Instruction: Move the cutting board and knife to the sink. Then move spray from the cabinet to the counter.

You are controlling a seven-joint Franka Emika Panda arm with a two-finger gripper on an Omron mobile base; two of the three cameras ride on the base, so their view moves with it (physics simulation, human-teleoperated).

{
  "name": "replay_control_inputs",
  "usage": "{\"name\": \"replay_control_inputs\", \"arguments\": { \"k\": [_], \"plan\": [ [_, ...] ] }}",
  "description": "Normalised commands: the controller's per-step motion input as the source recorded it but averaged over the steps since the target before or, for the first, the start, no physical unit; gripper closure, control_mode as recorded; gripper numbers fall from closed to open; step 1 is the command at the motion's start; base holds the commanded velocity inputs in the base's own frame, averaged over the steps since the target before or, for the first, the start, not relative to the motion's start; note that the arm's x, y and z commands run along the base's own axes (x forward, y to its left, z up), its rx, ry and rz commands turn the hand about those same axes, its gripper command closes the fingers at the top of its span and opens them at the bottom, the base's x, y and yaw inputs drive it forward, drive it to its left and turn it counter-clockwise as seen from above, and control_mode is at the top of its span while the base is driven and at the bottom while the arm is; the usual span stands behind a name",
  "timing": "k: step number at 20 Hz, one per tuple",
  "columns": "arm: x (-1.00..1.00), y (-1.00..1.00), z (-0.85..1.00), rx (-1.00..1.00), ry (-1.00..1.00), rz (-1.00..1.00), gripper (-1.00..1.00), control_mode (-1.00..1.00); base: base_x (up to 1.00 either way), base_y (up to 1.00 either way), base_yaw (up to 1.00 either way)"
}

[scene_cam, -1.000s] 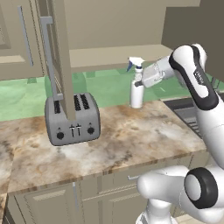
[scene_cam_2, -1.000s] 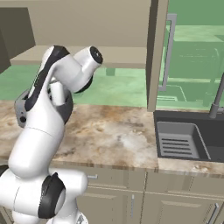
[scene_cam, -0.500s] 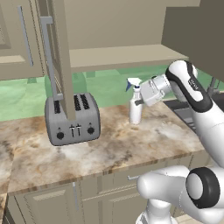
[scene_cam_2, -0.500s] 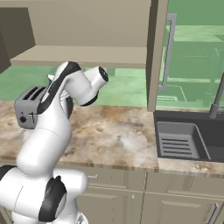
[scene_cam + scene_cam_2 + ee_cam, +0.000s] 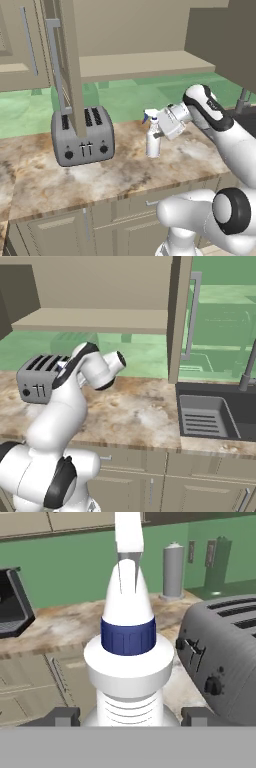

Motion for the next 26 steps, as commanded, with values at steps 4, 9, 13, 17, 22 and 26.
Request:
{"name": "replay_control_inputs", "arguments": {
  "k": [4, 9, 13, 17, 22, 26],
  "plan": [
    [0.18, 0.00, -0.55, 0.00, 0.00, 0.02, 1.00, -1.00, 0.00, 0.00, 0.00],
    [0.30, 0.00, -0.43, 0.00, -0.04, 0.00, 1.00, -1.00, 0.00, 0.00, 0.00],
    [0.34, -0.09, -0.33, 0.00, -0.06, 0.00, 1.00, -1.00, 0.00, 0.00, 0.00],
    [0.33, -0.14, -0.28, 0.00, -0.08, 0.00, 1.00, -1.00, 0.00, 0.00, 0.00],
    [0.34, -0.11, -0.26, 0.00, -0.05, 0.00, 1.00, -1.00, 0.00, 0.00, 0.00],
    [0.38, -0.02, -0.24, 0.00, 0.00, 0.00, 1.00, -1.00, 0.00, 0.00, 0.00]
  ]
}}
